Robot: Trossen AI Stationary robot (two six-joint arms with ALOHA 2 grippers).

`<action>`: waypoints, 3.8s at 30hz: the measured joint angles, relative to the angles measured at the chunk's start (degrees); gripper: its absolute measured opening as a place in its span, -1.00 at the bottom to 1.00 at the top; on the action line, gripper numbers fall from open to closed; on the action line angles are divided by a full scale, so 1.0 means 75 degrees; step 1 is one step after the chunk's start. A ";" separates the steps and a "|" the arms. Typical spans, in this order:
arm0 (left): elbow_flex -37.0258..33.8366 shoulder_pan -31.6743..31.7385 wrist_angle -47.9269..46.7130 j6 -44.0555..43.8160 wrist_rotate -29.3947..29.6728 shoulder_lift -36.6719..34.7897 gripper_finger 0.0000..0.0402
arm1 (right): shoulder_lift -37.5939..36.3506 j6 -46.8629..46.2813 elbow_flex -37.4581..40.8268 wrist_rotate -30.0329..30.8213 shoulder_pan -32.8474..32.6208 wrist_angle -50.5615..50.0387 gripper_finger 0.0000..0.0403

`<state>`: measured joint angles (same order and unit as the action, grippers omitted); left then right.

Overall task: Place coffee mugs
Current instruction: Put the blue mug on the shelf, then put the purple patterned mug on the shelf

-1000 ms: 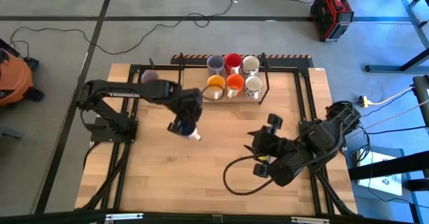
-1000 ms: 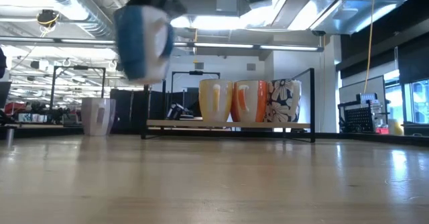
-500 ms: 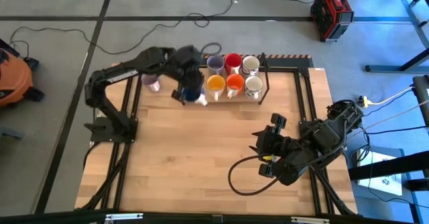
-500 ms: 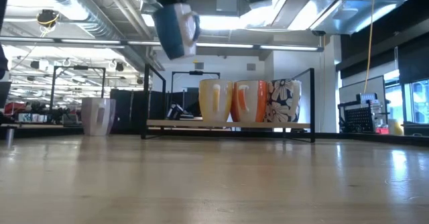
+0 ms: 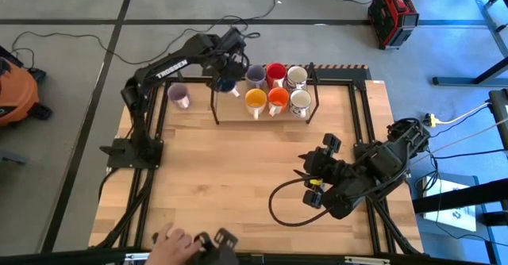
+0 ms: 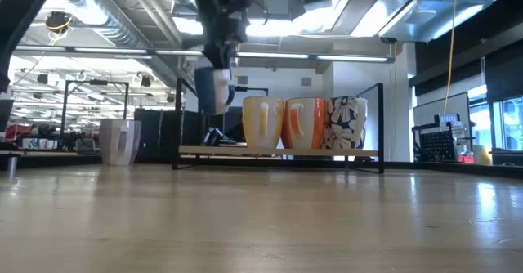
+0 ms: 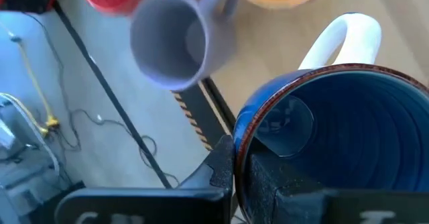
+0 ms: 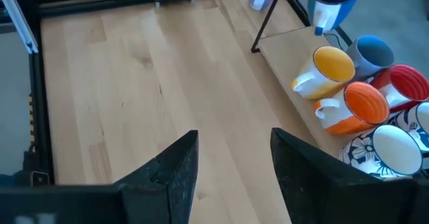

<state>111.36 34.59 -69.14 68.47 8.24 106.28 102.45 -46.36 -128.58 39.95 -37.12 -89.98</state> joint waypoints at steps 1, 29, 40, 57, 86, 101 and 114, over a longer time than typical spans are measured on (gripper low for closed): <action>-0.0001 0.0100 0.0018 0.0059 -0.0029 0.0069 -0.94 | -0.0003 -0.0008 0.0058 -0.0004 0.0000 0.0000 -0.13; -0.0015 0.0639 0.0626 0.0294 -0.1133 0.1307 -0.94 | 0.0003 -0.0410 0.0377 -0.0473 -0.0003 -0.0005 -0.13; -0.0027 0.0855 0.0702 0.0241 -0.1507 0.1539 -0.94 | 0.0003 -0.0401 0.0377 -0.0473 -0.0003 -0.0004 -0.13; -0.0018 0.0874 0.0851 -0.0082 -0.1295 0.1641 -0.85 | 0.0000 -0.0450 0.0374 -0.0473 -0.0003 -0.0005 -0.13; -0.0010 0.0694 0.1320 -0.1076 -0.0927 0.0763 -0.63 | -0.0003 -0.0360 0.0374 -0.0550 0.0002 -0.0005 -0.13; 0.0005 0.0221 -0.0263 -0.7121 -0.1465 -0.2997 -0.63 | -0.0070 -0.0366 0.0362 -0.0059 0.0016 -0.0004 -0.13; -0.2608 0.1508 -0.1981 -0.8782 -0.1100 -0.3929 -0.18 | -0.0248 -0.0594 0.1271 0.0156 0.0002 0.0003 -0.13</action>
<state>91.80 45.91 -83.99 2.61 -0.01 76.81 100.60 -50.81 -119.05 41.12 -37.11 -89.96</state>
